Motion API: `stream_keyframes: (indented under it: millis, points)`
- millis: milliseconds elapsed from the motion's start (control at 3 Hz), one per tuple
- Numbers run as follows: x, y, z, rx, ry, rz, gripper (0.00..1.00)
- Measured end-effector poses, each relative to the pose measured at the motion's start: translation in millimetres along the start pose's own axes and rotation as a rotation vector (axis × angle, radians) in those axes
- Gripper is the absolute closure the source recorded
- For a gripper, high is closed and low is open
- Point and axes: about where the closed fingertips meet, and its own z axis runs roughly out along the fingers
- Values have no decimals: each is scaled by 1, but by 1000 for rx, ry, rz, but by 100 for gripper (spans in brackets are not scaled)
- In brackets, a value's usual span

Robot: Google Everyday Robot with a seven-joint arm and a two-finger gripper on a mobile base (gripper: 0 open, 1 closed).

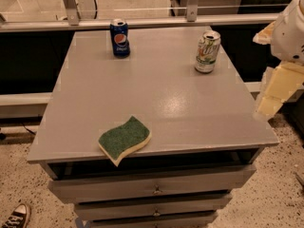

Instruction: Knock 7up can over

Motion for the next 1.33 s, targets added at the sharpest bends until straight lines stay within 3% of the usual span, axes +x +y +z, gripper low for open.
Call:
stream_keyframes:
  millis: [667,1000,1333]
  points:
    - [10,-93,57,109,-99,136,0]
    - [12,-137,93,128,-210,216,0]
    - [3,-165,124,109,-361,275,0]
